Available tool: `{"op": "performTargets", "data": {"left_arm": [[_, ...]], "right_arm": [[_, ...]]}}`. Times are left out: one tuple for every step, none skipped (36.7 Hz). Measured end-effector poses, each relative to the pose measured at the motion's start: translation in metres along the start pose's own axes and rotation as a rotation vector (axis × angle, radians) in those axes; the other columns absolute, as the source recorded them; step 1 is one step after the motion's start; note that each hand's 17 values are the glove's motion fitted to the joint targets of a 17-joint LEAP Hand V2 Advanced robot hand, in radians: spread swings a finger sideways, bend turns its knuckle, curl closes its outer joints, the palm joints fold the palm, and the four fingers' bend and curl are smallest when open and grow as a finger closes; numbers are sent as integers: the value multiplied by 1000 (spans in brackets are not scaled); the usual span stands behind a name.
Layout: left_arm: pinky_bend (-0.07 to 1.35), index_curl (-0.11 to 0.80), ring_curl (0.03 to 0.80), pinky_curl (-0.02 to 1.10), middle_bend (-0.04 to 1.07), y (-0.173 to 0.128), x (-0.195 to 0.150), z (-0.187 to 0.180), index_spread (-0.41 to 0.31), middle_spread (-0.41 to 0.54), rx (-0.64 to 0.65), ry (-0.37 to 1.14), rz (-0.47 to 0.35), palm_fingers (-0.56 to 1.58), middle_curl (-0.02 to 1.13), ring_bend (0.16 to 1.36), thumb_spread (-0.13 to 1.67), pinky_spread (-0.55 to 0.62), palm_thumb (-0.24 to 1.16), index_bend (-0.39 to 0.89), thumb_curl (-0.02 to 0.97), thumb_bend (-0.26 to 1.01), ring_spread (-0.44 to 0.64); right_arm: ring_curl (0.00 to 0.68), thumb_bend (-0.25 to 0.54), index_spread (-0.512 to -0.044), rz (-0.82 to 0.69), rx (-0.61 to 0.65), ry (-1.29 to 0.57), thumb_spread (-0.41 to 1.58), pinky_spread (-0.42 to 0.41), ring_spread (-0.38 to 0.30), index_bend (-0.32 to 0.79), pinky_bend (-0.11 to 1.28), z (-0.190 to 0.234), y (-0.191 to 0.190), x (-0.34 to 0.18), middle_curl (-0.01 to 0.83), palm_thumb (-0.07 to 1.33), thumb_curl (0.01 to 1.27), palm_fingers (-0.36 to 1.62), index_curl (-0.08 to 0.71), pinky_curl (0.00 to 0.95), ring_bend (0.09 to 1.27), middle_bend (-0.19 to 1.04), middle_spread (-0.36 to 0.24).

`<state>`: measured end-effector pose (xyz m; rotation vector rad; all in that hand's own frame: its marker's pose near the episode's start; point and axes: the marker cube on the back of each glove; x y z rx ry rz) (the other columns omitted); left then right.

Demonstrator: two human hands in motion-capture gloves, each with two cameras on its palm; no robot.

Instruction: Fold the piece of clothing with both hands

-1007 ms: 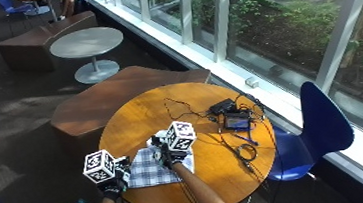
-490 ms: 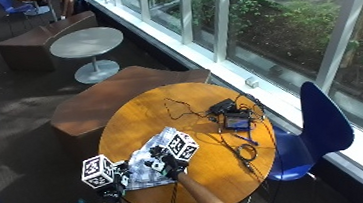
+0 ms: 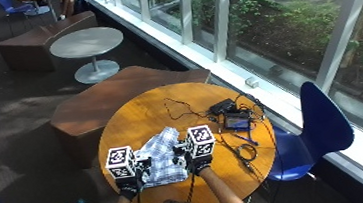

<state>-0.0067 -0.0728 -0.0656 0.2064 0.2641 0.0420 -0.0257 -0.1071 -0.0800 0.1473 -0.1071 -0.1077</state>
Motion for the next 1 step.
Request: {"op": "performTargets", "data": {"left_arm": [[304, 358, 330, 363, 169, 1, 1, 0, -127, -52, -4, 4, 2, 526, 402, 479, 1525, 260, 437, 149, 296, 208, 91]], "right_arm": [[329, -20, -297, -1, 4, 1, 1225, 188, 60, 209, 448, 0, 0, 0, 432, 559, 453, 395, 258, 362, 319, 284, -47]]}}
